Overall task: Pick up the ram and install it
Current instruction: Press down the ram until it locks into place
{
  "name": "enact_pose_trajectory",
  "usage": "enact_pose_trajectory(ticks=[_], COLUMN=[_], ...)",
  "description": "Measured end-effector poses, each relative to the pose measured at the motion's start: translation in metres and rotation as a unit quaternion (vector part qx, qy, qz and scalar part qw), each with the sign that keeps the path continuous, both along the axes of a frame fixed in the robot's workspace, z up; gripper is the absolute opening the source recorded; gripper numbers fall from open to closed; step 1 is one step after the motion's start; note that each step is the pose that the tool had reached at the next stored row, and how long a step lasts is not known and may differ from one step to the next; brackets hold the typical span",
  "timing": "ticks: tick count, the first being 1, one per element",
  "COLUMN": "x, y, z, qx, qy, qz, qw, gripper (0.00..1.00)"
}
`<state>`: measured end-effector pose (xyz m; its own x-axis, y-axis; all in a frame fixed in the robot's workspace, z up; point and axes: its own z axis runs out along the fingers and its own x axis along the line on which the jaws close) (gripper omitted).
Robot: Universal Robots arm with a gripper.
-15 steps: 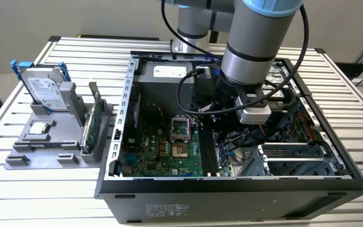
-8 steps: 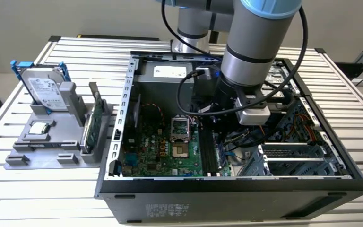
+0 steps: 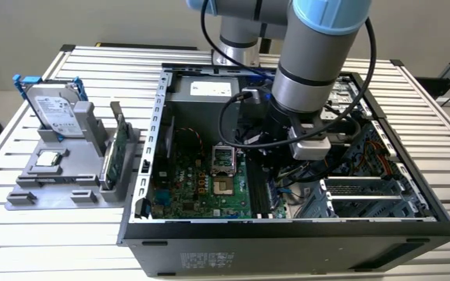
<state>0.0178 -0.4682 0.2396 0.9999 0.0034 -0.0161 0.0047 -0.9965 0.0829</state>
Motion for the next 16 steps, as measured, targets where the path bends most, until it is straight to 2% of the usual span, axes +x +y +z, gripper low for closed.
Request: enact_pose_trajectory(ticks=[10,16], x=[-0.0005,-0.0021], y=[0.0007,0.0054], z=[-0.0037,-0.008], qx=[0.0002,0.0], qy=[0.0,0.0001], qz=[-0.001,-0.001], qw=[1.0,1.0], gripper=[0.0,0.0])
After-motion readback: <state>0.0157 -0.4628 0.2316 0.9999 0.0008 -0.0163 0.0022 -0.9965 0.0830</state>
